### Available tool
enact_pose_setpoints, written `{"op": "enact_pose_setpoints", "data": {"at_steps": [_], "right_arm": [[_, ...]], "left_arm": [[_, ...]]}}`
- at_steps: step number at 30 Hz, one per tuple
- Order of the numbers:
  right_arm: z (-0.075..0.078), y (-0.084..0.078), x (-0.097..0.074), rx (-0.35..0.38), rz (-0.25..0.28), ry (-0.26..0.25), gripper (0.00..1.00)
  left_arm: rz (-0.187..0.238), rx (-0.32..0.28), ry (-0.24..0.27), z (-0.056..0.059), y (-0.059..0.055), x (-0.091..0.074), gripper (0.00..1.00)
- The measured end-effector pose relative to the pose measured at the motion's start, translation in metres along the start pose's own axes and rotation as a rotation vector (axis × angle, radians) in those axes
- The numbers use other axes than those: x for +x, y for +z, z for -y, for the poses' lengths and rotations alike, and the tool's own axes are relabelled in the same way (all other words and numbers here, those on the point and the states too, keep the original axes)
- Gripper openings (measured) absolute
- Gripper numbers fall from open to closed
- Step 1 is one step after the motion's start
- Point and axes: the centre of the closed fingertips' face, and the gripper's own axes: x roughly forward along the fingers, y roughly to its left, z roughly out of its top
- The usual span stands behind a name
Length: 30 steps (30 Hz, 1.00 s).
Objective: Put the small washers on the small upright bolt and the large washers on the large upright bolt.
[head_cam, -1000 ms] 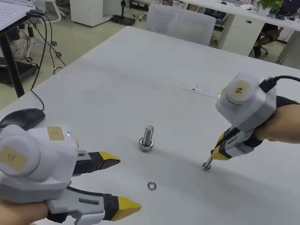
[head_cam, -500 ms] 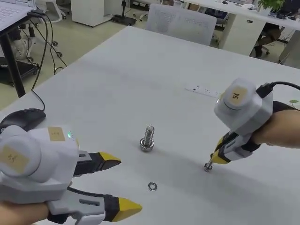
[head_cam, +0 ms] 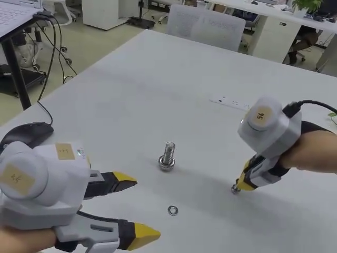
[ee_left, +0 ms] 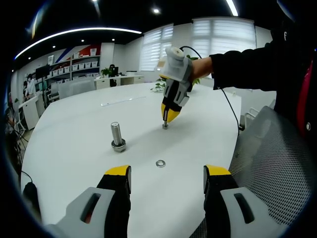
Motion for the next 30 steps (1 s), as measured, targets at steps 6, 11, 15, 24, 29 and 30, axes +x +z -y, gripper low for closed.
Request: {"op": "enact_pose_setpoints", "data": {"at_steps": [6, 11, 15, 24, 29, 30], "right_arm": [[-0.004, -0.003, 0.004, -0.002, -0.012, 0.006, 0.13], [-0.002, -0.006, 0.009, -0.004, -0.019, 0.01, 0.13], [-0.001, -0.007, 0.01, -0.009, -0.024, 0.011, 0.13], [0.0, -0.008, 0.014, -0.017, -0.022, 0.01, 0.14], [-0.002, -0.01, 0.015, -0.022, -0.031, 0.01, 0.14], [-0.002, -0.01, 0.015, -0.022, -0.03, 0.01, 0.15]], "left_arm": [[-0.003, -0.001, -0.001, 0.0, -0.001, -0.001, 0.58], [-0.004, -0.002, -0.001, 0.001, -0.001, -0.001, 0.58], [-0.003, -0.005, 0.0, 0.0, -0.001, 0.0, 0.58], [-0.002, -0.008, -0.001, 0.0, -0.001, 0.0, 0.58], [-0.002, -0.008, -0.002, 0.001, -0.001, -0.001, 0.58], [-0.002, -0.008, -0.002, 0.001, -0.002, -0.001, 0.58]]}}
